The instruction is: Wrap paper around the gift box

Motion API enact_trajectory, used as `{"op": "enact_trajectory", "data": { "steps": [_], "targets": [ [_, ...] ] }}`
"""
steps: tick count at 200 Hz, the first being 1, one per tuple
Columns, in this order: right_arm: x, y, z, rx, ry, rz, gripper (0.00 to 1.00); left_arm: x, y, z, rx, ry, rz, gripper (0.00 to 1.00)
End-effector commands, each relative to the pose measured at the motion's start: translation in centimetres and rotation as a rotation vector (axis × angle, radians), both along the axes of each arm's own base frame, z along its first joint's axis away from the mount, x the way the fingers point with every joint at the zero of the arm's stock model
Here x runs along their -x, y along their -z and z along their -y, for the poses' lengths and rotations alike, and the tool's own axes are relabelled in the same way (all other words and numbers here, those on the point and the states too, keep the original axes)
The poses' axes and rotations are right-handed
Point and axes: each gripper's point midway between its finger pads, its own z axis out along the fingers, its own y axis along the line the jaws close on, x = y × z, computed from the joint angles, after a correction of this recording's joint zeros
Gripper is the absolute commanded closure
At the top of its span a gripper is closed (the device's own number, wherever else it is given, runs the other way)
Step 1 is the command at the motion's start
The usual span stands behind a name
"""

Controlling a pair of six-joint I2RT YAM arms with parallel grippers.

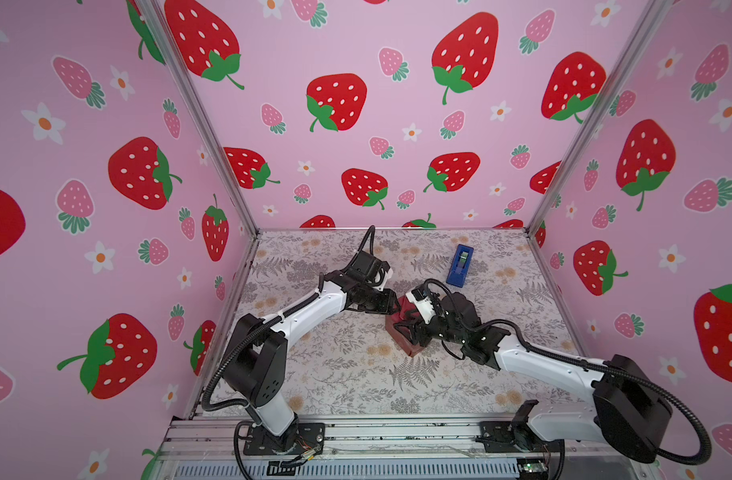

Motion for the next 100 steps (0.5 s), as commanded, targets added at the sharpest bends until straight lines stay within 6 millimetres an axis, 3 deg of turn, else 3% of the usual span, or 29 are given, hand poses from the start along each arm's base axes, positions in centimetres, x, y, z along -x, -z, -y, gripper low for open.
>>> {"op": "enact_trajectory", "data": {
  "steps": [1, 53, 100],
  "targets": [
    [0.4, 0.7, -0.2, 0.003, -0.033, -0.011, 0.38, 0.5, 0.1, -0.5, -0.035, 0.014, -0.025, 0.51],
    [0.6, 2.3, 0.6, 0.023, -0.018, -0.053, 0.38, -1.3, -3.6, -0.3, 0.035, 0.013, 0.053, 0.40],
    [0.7, 2.3, 0.5, 0.020, -0.029, -0.062, 0.38, -1.9, -3.5, 1.7, 0.072, 0.136, 0.022, 0.34]
  ]
}}
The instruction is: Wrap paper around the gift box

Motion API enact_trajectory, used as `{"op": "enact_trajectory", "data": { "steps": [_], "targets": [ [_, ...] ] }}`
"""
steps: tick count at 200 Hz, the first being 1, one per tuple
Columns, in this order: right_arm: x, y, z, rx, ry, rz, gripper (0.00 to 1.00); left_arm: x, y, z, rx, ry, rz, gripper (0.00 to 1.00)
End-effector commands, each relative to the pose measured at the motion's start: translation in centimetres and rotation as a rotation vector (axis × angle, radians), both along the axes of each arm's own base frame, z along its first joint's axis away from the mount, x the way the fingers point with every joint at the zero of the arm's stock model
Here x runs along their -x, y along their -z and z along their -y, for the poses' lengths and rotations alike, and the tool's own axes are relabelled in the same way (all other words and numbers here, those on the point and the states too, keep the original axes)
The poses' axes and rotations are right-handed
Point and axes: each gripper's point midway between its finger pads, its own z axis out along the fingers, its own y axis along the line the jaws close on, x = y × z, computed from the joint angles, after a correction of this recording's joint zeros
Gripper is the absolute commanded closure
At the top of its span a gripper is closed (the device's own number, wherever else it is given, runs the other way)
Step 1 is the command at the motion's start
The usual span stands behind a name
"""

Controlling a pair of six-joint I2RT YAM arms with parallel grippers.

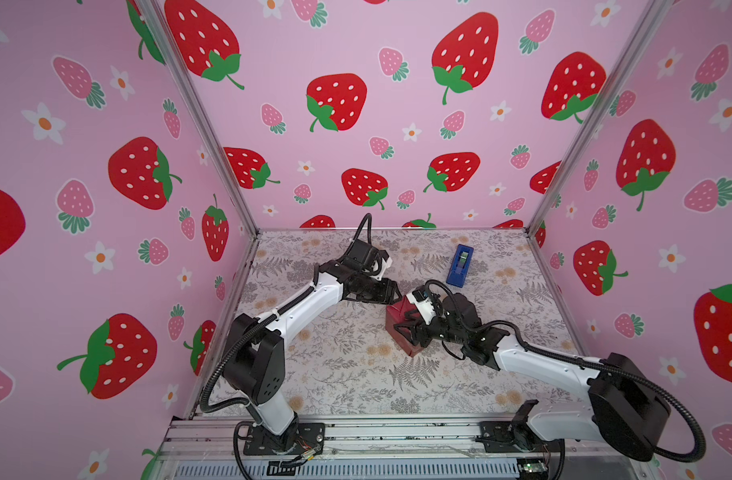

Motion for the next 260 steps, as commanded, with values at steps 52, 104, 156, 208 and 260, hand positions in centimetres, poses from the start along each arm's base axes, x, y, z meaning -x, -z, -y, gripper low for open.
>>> {"op": "enact_trajectory", "data": {
  "steps": [52, 104, 156, 208, 260],
  "targets": [
    [0.7, 1.6, 0.3, 0.032, -0.021, -0.058, 0.39, 0.4, 2.1, 2.2, 0.012, 0.177, -0.104, 0.32],
    [0.6, 1.0, 0.4, 0.025, -0.005, -0.063, 0.40, 1.0, 3.5, 1.2, 0.000, 0.186, -0.160, 0.38],
    [-0.5, -4.8, 2.5, -0.020, 0.146, -0.026, 0.39, 1.5, 5.3, -0.4, -0.016, 0.161, -0.210, 0.39],
    [-0.5, -4.6, 7.7, -0.085, 0.529, -0.359, 0.43, 1.6, 5.9, -1.1, -0.003, 0.144, -0.221, 0.39],
    [1.3, -3.0, 6.6, -0.446, 0.566, -0.749, 0.28, 1.4, 6.4, -1.0, -0.005, 0.144, -0.233, 0.39]
  ]
}}
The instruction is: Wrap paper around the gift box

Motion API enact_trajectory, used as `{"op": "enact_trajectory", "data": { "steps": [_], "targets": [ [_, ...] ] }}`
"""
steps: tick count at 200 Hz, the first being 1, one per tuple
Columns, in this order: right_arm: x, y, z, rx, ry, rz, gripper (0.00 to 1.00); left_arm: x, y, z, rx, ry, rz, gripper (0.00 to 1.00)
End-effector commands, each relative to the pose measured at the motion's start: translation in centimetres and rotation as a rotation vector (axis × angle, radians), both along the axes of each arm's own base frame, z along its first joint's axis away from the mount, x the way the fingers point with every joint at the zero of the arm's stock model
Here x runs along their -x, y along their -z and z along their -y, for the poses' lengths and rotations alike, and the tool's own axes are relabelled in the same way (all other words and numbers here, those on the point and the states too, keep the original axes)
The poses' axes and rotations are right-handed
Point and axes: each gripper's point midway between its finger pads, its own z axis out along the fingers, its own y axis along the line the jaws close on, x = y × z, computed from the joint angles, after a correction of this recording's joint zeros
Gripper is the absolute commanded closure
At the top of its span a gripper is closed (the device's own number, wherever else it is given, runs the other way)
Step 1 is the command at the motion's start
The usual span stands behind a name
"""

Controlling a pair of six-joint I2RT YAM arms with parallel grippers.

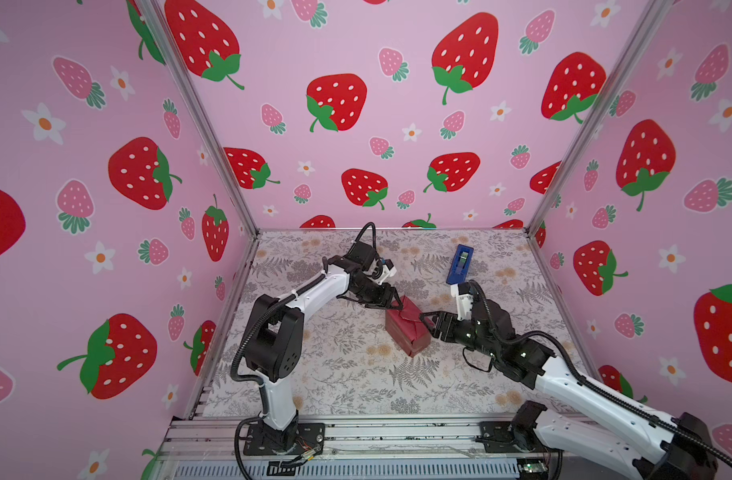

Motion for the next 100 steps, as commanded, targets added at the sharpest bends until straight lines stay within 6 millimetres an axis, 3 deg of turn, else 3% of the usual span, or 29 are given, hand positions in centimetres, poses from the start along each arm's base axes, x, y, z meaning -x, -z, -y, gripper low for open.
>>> {"op": "enact_trajectory", "data": {
  "steps": [1, 18, 29, 100],
  "targets": [
    [0.1, -0.2, -0.6, -0.234, 0.094, -0.180, 0.28, 0.3, 1.8, -1.0, -0.056, 0.001, -0.031, 0.39],
    [-0.5, -0.2, -0.5, -0.253, 0.134, -0.182, 0.14, 0.2, 1.9, -1.0, -0.055, 0.002, -0.034, 0.39],
    [-1.0, 0.3, -0.5, -0.240, 0.162, -0.202, 0.11, 0.2, 1.9, -1.0, -0.055, 0.001, -0.036, 0.39],
    [-2.9, 4.3, -0.8, -0.120, 0.243, -0.293, 0.15, 0.5, 2.1, -1.0, -0.055, 0.001, -0.047, 0.39]
  ]
}}
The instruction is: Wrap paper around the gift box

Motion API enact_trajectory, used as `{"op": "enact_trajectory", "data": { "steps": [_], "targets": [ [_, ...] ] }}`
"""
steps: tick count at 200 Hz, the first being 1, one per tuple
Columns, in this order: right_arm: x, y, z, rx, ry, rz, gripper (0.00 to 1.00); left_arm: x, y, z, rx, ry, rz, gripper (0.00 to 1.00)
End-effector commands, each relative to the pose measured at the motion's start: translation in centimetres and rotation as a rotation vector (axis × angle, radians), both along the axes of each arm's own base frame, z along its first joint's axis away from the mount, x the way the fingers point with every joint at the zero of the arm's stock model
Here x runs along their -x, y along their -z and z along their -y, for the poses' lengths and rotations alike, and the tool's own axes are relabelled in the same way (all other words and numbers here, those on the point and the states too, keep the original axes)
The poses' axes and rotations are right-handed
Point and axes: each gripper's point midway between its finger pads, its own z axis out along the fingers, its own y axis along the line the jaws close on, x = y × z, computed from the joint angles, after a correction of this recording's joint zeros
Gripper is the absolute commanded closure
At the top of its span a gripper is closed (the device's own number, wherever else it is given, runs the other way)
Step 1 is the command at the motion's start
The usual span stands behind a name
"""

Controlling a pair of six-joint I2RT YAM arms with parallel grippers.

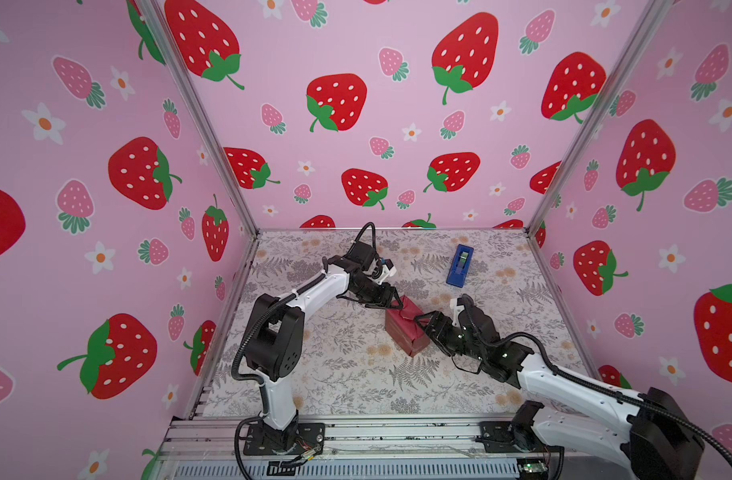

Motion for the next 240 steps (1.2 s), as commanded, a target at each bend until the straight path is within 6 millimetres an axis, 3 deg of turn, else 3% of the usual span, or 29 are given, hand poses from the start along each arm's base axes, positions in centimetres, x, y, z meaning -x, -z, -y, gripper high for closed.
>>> {"op": "enact_trajectory", "data": {
  "steps": [1, 61, 90, 179, 210, 240],
  "targets": [
    [-1.4, -0.5, -0.1, -0.003, 0.049, 0.003, 0.15, 0.6, 2.0, -1.0, -0.063, 0.002, -0.044, 0.40],
    [-2.3, 3.4, 1.3, 0.272, -0.133, 0.022, 0.28, 1.0, 1.7, -1.0, -0.049, 0.001, -0.046, 0.39],
    [-2.9, 3.8, 1.3, 0.356, -0.265, 0.096, 0.33, 1.2, 1.6, -1.1, -0.047, -0.007, -0.046, 0.39],
    [-4.2, 2.6, 0.2, 0.467, -0.640, 0.294, 0.36, 2.4, 1.5, -1.2, -0.040, -0.039, -0.055, 0.39],
    [-4.4, 0.3, 0.8, 0.429, -0.513, 0.221, 0.35, 2.8, 1.9, -1.2, -0.040, -0.042, -0.058, 0.40],
    [-2.4, -2.2, 0.6, 0.296, -0.334, 0.153, 0.33, 2.9, 2.1, -1.4, -0.052, -0.031, -0.057, 0.39]
  ]
}}
